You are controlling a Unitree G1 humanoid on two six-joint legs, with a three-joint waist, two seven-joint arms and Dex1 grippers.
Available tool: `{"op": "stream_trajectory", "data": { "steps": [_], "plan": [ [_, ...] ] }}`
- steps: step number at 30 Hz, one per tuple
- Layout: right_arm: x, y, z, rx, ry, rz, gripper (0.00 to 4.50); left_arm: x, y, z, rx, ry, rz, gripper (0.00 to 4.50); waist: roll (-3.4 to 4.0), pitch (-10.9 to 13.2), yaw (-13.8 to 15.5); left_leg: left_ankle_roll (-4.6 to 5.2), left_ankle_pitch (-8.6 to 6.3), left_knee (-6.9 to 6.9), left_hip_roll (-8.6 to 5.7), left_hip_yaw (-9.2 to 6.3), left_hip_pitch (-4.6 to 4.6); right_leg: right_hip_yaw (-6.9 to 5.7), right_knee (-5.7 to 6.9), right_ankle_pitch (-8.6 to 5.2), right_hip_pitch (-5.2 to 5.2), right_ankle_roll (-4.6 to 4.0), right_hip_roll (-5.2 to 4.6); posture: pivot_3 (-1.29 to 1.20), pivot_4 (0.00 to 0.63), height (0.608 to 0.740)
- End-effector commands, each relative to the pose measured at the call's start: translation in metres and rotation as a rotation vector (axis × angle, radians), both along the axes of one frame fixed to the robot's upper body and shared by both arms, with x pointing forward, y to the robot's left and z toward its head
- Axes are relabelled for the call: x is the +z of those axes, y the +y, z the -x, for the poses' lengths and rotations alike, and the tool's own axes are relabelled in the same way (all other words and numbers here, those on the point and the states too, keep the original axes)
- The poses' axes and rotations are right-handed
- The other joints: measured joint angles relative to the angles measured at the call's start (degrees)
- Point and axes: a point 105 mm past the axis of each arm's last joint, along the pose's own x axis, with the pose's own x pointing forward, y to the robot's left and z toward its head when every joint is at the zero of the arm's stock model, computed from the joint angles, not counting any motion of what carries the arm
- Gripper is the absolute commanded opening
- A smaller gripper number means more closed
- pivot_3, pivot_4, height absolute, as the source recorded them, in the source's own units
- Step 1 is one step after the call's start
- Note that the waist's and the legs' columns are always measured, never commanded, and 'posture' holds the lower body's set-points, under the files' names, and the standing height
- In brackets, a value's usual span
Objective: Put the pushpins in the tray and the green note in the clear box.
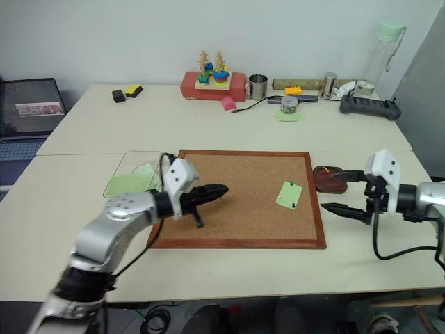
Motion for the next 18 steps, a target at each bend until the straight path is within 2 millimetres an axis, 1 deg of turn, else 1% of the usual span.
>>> {"op": "stream_trajectory", "data": {
  "steps": [1,4,7,10,13,18],
  "plan": [
    [-0.006,0.012,-0.015,-0.005,-0.027,-0.009,4.5,-0.002,-0.016,-0.013,-0.013,-0.043,0.023,0.06,0.0,0.0,0.0,0.0,0.0,0.0,-0.01,-0.02,-0.02,-0.02,0.01,0.0,-0.01,0.0,0.0,0.0,0.15,0.74],
    [-0.019,0.02,-0.034,-0.037,-0.027,-0.002,4.5,-0.017,-0.025,-0.018,-0.02,-0.035,0.025,0.06,0.0,0.0,0.0,-0.01,0.0,0.0,-0.03,-0.01,-0.04,0.0,0.0,0.01,-0.03,0.0,-0.01,0.0,0.15,0.74],
    [-0.03,0.023,-0.052,-0.095,-0.017,0.018,4.5,-0.032,-0.026,-0.02,-0.014,-0.015,0.014,0.06,0.0,0.0,0.0,-0.02,0.01,-0.01,-0.04,0.03,-0.04,0.05,0.01,0.01,-0.08,0.01,-0.03,0.0,0.15,0.74],
    [-0.034,0.027,-0.072,-0.144,-0.022,-0.001,4.5,-0.048,-0.026,-0.017,-0.017,0.019,-0.012,0.06,0.01,0.0,-0.1,-0.07,0.04,-0.01,-0.02,0.0,-0.09,0.02,0.02,0.02,-0.14,0.0,-0.03,0.0,0.15,0.74],
    [-0.04,0.031,-0.082,-0.154,-0.012,0.0,4.5,-0.058,-0.023,-0.016,0.002,0.035,-0.034,0.06,0.03,0.0,0.0,-0.09,0.06,0.0,-0.05,-0.01,-0.13,0.01,0.03,0.02,-0.16,0.0,-0.05,0.0,0.15,0.74],
    [-0.051,0.032,-0.092,-0.168,0.001,0.01,4.5,-0.061,-0.021,-0.015,0.024,0.046,-0.033,0.06,0.05,0.0,0.0,-0.03,0.02,0.0,-0.07,-0.02,-0.09,-0.01,0.02,0.02,-0.11,0.0,-0.08,0.0,0.15,0.74]
  ]
}}
